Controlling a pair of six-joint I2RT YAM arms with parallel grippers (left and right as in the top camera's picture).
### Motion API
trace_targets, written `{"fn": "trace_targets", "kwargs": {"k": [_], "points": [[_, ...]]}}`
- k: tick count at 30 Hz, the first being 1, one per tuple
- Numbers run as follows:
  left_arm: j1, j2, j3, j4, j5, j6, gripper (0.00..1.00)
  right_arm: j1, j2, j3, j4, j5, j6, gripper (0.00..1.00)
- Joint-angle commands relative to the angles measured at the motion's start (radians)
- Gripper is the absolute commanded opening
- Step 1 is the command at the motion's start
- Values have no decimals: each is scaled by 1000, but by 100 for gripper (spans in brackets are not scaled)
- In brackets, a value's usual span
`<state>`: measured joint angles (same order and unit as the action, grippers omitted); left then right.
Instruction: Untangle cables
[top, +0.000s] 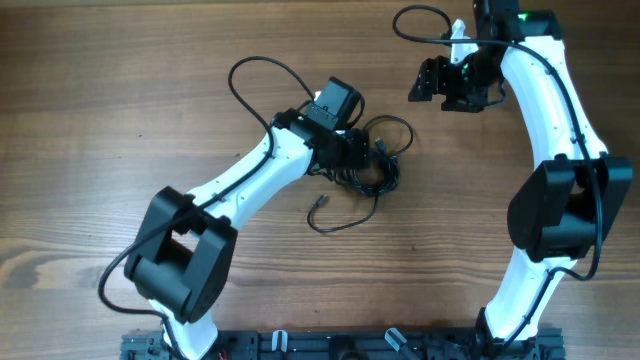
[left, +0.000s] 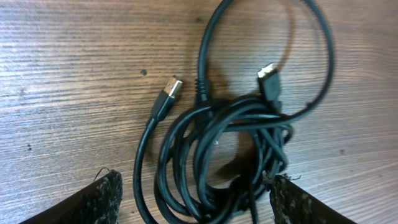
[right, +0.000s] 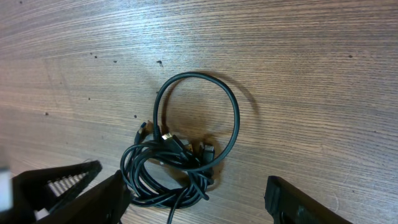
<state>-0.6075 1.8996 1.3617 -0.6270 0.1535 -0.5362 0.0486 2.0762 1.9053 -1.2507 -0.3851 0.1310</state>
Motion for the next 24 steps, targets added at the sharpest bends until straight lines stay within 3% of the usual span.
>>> {"fn": "trace_targets", "kwargs": {"k": [1, 9, 16, 24], "points": [[2, 31, 5, 3, -17, 1, 78, 1, -6, 18, 4, -19, 0, 75], [-3, 75, -10, 5, -16, 0, 76, 1, -6, 18, 4, -19, -1, 75], [-9, 87, -10, 15, -16, 0, 66, 1, -6, 18, 4, -19, 0, 76], [-10, 87, -10, 18, -17, 1, 66, 1, -6, 18, 2, -19, -8, 75]]}}
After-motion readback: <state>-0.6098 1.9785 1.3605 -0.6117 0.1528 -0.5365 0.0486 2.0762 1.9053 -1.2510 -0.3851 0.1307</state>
